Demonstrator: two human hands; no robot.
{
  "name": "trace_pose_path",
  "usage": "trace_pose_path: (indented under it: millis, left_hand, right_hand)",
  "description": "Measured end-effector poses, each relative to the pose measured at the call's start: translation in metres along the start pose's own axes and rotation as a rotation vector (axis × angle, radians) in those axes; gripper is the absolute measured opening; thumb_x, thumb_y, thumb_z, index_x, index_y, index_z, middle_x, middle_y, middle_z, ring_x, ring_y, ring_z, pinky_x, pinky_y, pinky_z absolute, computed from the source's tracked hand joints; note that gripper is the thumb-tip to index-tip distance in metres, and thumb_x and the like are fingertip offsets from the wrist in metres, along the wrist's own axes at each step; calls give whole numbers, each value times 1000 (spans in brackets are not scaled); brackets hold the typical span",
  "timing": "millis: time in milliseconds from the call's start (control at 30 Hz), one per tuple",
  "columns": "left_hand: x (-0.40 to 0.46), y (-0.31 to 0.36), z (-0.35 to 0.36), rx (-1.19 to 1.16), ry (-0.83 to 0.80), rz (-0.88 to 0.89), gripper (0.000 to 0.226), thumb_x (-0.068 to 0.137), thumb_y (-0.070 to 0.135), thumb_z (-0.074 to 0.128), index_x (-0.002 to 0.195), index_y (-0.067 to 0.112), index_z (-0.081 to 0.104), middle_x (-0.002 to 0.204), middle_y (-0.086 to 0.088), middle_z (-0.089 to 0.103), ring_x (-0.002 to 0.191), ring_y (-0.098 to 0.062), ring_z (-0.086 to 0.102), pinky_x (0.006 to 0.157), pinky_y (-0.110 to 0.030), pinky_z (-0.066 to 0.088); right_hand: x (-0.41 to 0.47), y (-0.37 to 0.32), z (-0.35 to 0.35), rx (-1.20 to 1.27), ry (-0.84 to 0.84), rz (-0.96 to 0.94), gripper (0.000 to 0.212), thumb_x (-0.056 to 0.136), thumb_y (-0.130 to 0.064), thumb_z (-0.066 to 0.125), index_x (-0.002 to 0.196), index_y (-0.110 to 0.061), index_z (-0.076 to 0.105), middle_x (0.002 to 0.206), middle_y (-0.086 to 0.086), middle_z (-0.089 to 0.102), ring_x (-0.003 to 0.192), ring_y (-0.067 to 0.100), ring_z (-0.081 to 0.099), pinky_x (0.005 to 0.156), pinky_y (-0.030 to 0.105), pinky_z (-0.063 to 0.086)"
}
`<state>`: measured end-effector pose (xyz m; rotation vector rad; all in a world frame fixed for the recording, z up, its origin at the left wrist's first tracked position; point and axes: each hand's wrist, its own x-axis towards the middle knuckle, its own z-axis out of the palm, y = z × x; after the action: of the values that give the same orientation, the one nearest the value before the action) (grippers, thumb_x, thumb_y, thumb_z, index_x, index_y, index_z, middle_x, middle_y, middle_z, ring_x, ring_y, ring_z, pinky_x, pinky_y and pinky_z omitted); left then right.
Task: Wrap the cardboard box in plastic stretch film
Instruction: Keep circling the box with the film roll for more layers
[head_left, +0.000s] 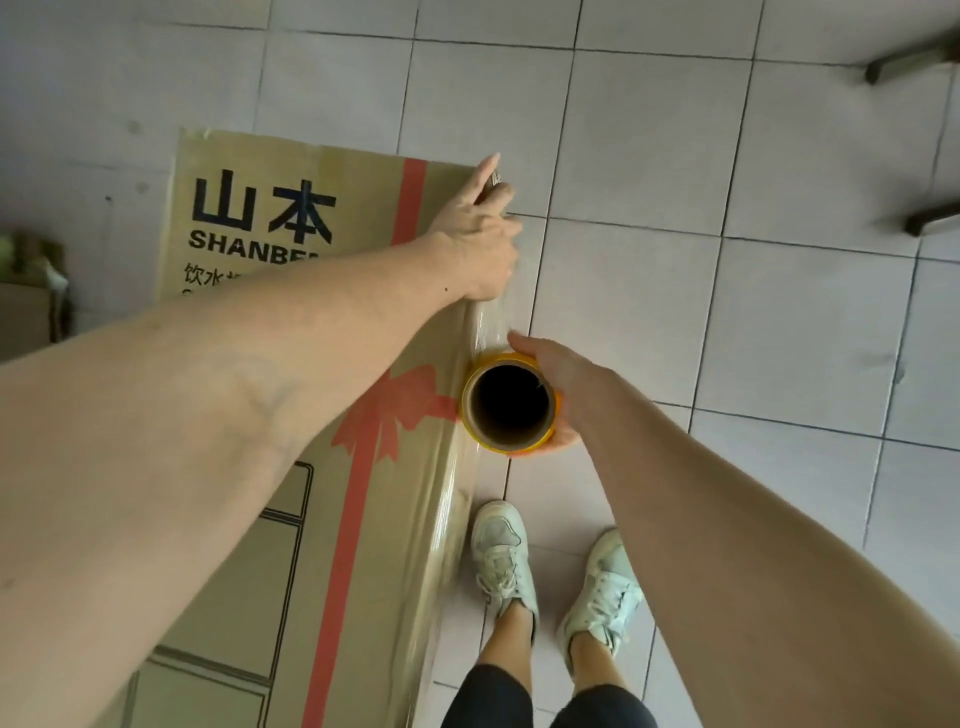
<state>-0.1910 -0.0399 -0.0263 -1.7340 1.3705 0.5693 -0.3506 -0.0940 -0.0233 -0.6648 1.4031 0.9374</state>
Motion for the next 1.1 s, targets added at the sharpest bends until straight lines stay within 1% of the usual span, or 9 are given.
trace_pose_path:
  millis: [133,333,433,567,633,733,867,1000,1100]
  left_hand:
    - [4,-1,-2,-15,-30,-18,42,100,49,37,122,29,67,137,1,53,150,-37,9,105,-63,-26]
    - [-3,6,8,26,-17,21,55,98,58,30,142,33,51,154,2,43,153,-30,6,98,-69,-33]
    - [-25,28,25,140,2,148,48,105,49,25,146,35,46,162,3,28,154,-26,-1,96,-58,-42]
    - [-55,48,32,139,14,143,56,105,52,14,147,33,46,163,2,26,153,-34,-5,108,-56,-28]
    - [-62,51,23,149,3,130,56,106,50,14,147,32,47,163,0,27,152,-37,-5,116,-59,-19]
    - [-65,56,15,109,-39,97,61,104,52,12,150,27,42,163,-2,25,152,-36,-6,118,-59,-15]
    - [-64,57,16,99,-28,89,58,105,48,16,146,22,47,160,-7,30,153,-36,-4,117,-59,-17]
    - [-59,55,16,99,-68,74,60,104,52,16,150,24,42,163,-5,25,153,-33,-7,114,-55,-23]
    - [-58,57,15,147,-94,38,61,103,54,18,151,24,42,163,-5,23,153,-32,-8,114,-55,-22]
  right_hand:
    - [13,66,-5,479,-174,106,70,78,-63,62,123,-10,56,108,20,71,93,39,69,78,49,57]
    - [24,142,11,863,-289,221,67,90,-58,50,127,-4,58,114,28,68,102,45,66,76,54,59]
    - [19,143,8,760,-265,197,63,94,-57,43,121,-2,58,111,29,69,97,44,68,79,52,60]
    - [12,115,-7,194,74,14,28,102,-27,37,119,-8,47,115,20,53,100,39,64,88,55,54]
    - [13,94,-14,-29,157,-110,27,100,-17,35,118,-6,51,109,18,54,96,36,61,90,58,52]
    - [5,70,-9,-232,123,-122,35,98,-32,39,117,-4,51,105,25,61,95,41,65,88,60,52]
    - [1,74,11,-155,9,-186,53,83,-61,64,113,-17,58,105,16,66,98,37,64,93,58,51]
    - [7,117,9,103,-97,-49,56,78,-59,69,106,-12,60,101,15,71,96,35,70,91,50,56]
    - [22,169,11,459,-176,54,70,76,-62,64,125,-13,54,110,19,70,98,38,68,84,50,56]
